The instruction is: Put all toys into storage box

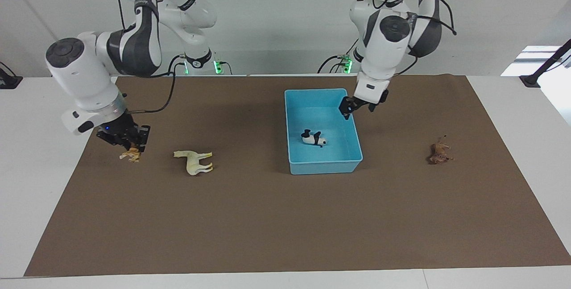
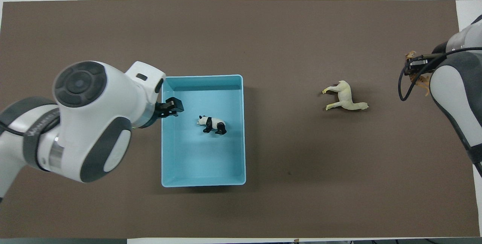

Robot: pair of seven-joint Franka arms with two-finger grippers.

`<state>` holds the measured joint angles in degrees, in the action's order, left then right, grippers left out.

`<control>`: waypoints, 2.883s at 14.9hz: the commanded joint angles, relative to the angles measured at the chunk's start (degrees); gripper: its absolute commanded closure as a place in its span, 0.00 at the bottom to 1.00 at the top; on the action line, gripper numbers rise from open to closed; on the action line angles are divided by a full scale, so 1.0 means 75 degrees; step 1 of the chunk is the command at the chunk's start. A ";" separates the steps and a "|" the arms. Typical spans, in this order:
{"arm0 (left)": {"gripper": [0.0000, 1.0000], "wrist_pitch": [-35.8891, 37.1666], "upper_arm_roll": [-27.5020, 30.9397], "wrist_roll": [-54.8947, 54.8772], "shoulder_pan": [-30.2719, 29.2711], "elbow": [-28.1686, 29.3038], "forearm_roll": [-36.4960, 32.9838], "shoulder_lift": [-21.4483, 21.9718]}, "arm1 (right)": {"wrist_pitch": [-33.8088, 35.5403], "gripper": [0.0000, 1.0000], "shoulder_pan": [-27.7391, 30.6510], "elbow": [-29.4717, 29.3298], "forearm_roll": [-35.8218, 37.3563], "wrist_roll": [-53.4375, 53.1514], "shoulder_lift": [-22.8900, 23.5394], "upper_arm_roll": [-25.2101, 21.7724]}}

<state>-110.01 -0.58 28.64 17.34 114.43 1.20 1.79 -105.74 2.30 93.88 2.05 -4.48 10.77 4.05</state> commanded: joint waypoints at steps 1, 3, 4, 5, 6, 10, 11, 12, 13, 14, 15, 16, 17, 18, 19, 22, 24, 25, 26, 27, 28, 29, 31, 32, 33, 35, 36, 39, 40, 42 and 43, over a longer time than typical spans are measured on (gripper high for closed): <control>0.00 -0.0119 -0.0051 -0.2205 -0.1394 0.0211 -0.0032 0.0102 | 0.0822 1.00 -0.1801 -0.1253 0.0149 -0.2360 0.0520 -0.0013; 0.00 -0.0564 -0.0039 -0.3682 -0.2215 0.0409 -0.0055 0.0078 | 0.0566 1.00 -0.2810 -0.1290 0.0079 -0.3080 0.0533 -0.0001; 0.00 -0.0868 -0.0028 -0.4234 -0.2578 0.0550 -0.0090 0.0032 | 0.0518 1.00 -0.3314 -0.1290 0.0055 -0.3408 0.0567 -0.0001; 0.00 -0.1254 -0.0039 -0.4994 -0.3092 0.0806 -0.0090 -0.0003 | 0.0471 1.00 -0.3748 -0.1302 0.0078 -0.3956 0.0684 -0.0012; 0.00 -0.1641 -0.0039 -0.5674 -0.3411 0.1018 -0.0090 -0.0039 | 0.0250 1.00 -0.4170 -0.1418 0.0113 -0.4426 0.0929 -0.0013; 0.00 -0.3409 -0.0028 -0.6185 -0.3965 0.1430 -0.0206 -0.0798 | -0.0453 1.00 -0.5308 -0.2072 0.0218 -0.5493 0.2251 -0.0083; 0.00 -0.3739 -0.0028 -0.6185 -0.4000 0.1430 -0.0323 -0.0975 | -0.0873 1.00 -0.5497 -0.2087 0.0393 -0.5659 0.2464 -0.0083; 0.00 -0.4044 -0.0028 -0.6069 -0.4035 0.1418 -0.0324 -0.1116 | -0.1156 1.00 -0.5487 -0.1844 0.0464 -0.5684 0.2478 -0.0060; 0.00 -0.4163 -0.0028 -0.5952 -0.4035 0.1407 -0.0325 -0.1233 | -0.1182 1.00 -0.5499 -0.1714 0.0419 -0.5708 0.2490 -0.0059; 0.00 -0.4210 -0.0039 -0.5730 -0.3954 0.1418 -0.0325 -0.1281 | -0.1170 0.42 -0.5499 -0.1677 0.0430 -0.5731 0.2478 -0.0059; 0.00 -0.4211 -0.0028 -0.5531 -0.3930 0.1441 -0.0325 -0.1316 | -0.1054 0.01 -0.5568 -0.1700 0.0372 -0.5813 0.2466 -0.0071; 0.00 -0.4222 -0.0039 -0.5506 -0.3976 0.1488 -0.0325 -0.1374 | -0.0810 0.00 -0.5592 -0.1793 0.0371 -0.6011 0.2455 -0.0071; 0.00 -0.4269 -0.0028 -0.5529 -0.3988 0.1604 -0.0325 -0.1387 | -0.0610 0.00 -0.5581 -0.1864 0.0394 -0.6071 0.2466 -0.0059; 0.00 -0.4455 -0.0028 -0.5552 -0.4023 0.1698 -0.0325 -0.1410 | -0.0503 0.00 -0.5558 -0.1934 0.0395 -0.6060 0.2466 -0.0059; 0.00 -0.4654 -0.0028 -0.5552 -0.4035 0.1839 -0.0336 -0.1433 | -0.0398 0.00 -0.5464 -0.1947 0.0406 -0.6013 0.2431 -0.0071; 0.00 -0.4750 -0.0028 -0.5506 -0.4024 0.1957 -0.0336 -0.1538 | -0.0059 0.00 -0.4495 -0.1877 0.0454 -0.4545 0.1941 -0.0071; 0.00 -0.4808 -0.0028 -0.5517 -0.4047 0.2074 -0.0336 -0.1574 | 0.0200 0.00 -0.4001 -0.1818 0.0430 -0.3077 0.1776 -0.0094; 0.00 -0.4832 -0.0028 -0.5506 -0.4035 0.2074 -0.0325 -0.1609 | 0.0212 0.00 -0.3685 -0.1725 0.0441 -0.2897 0.1740 -0.0095; 0.08 -0.4832 -0.0028 -0.5494 -0.4024 0.2051 -0.0325 -0.1633 | 0.0143 0.00 -0.3357 -0.1550 0.0442 -0.2779 0.1693 -0.0083; 0.21 -0.4832 -0.0028 -0.5482 -0.4012 0.2051 -0.0325 -0.1633 | 0.0096 0.00 -0.3111 -0.1409 0.0442 -0.2477 0.1658 -0.0094; 0.32 -0.4820 -0.0028 -0.5482 -0.4000 0.2028 -0.0325 -0.1633 | 0.0107 0.00 -0.2853 -0.1234 0.0442 -0.2230 0.1623 -0.0095; 0.42 -0.4820 -0.0028 -0.5482 -0.4012 0.2039 -0.0325 -0.1633 | 0.0072 0.00 -0.2502 -0.0965 0.0442 -0.2042 0.1530 -0.0083; 0.62 -0.4785 -0.0028 -0.5482 -0.4000 0.1981 -0.0325 -0.1644 | -0.0347 0.00 -0.2009 -0.0368 0.0442 -0.1457 0.1330 -0.0094; 0.69 -0.4762 -0.0028 -0.5471 -0.3988 0.1934 -0.0325 -0.1644 | -0.0814 0.00 -0.1682 0.0169 0.0442 -0.1152 0.1179 -0.0083; 0.70 -0.4715 -0.0028 -0.5436 -0.3953 0.1841 -0.0325 -0.1668 | -0.1550 0.00 -0.1330 0.0952 0.0442 -0.0767 0.0922 -0.0083; 0.75 -0.4226 -0.0039 -0.5074 -0.3872 0.1420 -0.0325 -0.1668 | -0.2932 0.00 -0.1035 0.2266 0.0430 -0.0319 0.0593 -0.0083; 0.81 -0.3875 -0.0051 -0.4886 -0.3755 0.1151 -0.0336 -0.1656 | -0.3555 0.00 -0.1011 0.2782 0.0430 -0.0294 0.0464 -0.0083; 1.00 -0.2692 -0.0051 -0.4079 -0.3217 0.0460 -0.0325 -0.1504 | -0.4158 0.00 -0.0929 0.3466 0.0430 -0.0096 0.0346 -0.0094; 1.00 -0.2328 -0.0051 -0.3763 -0.3041 0.0248 -0.0336 -0.1411 | -0.4217 0.00 -0.0812 0.3560 0.0430 0.0172 0.0334 -0.0095; 1.00 -0.1637 -0.0098 -0.3060 -0.2689 -0.0010 -0.0336 -0.1119 | -0.4333 0.00 -0.0520 0.3701 0.0430 0.0781 0.0333 -0.0083; 1.00 -0.1273 -0.0110 -0.2581 -0.2432 -0.0035 -0.0336 -0.0804 | -0.4648 0.04 -0.0495 0.3795 0.0430 0.0889 0.0357 -0.0083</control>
<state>-125.12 -1.72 3.26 -3.90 114.98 -0.11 -8.26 -136.99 -3.76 119.30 5.10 -1.52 15.08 2.64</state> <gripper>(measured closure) 0.881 0.000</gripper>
